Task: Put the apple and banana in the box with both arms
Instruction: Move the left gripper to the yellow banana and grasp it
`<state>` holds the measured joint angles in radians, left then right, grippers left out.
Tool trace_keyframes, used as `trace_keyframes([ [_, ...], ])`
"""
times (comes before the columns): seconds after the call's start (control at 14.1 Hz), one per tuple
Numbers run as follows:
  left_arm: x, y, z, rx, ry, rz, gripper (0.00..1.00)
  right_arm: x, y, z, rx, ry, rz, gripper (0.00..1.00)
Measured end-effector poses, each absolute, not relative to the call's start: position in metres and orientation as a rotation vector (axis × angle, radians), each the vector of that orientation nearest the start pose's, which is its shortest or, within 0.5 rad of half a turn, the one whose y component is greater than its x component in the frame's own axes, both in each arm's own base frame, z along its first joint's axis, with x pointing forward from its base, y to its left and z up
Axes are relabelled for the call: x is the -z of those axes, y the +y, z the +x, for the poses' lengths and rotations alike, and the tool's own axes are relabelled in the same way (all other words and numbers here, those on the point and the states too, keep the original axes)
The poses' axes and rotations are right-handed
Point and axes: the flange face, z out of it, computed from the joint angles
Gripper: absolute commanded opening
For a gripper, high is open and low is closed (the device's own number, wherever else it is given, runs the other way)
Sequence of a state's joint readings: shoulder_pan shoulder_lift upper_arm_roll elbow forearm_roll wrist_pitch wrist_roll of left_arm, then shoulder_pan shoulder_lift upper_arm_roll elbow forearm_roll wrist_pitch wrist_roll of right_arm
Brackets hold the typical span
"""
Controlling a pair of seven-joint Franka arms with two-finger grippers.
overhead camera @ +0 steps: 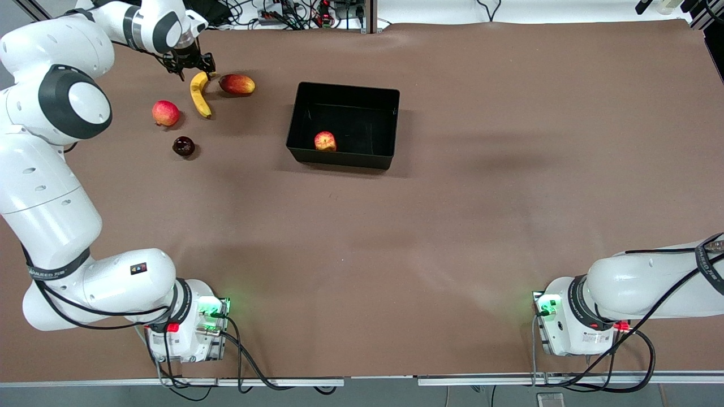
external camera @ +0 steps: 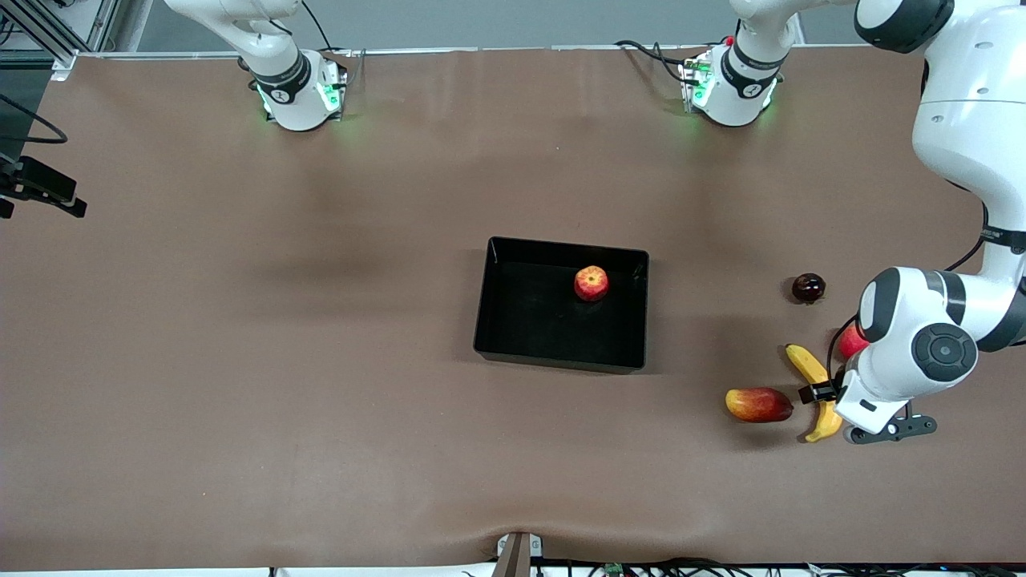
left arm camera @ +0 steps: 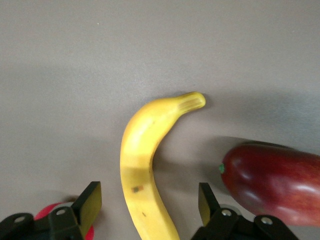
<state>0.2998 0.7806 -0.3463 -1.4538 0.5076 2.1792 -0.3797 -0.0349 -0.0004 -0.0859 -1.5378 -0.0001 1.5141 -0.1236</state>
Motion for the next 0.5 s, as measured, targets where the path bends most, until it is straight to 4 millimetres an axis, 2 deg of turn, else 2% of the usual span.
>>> trace_keyframes([
  [0.28, -0.222, 0.052, 0.722, 0.094, -0.124, -2.954, 0.70, -0.635, -0.066, 0.545, -0.037, -0.003, -3.139, 1.00],
  [0.5, -0.202, 0.053, 0.719, 0.067, -0.117, -2.965, 0.38, -0.635, -0.066, 0.545, -0.037, -0.003, -3.139, 1.00],
])
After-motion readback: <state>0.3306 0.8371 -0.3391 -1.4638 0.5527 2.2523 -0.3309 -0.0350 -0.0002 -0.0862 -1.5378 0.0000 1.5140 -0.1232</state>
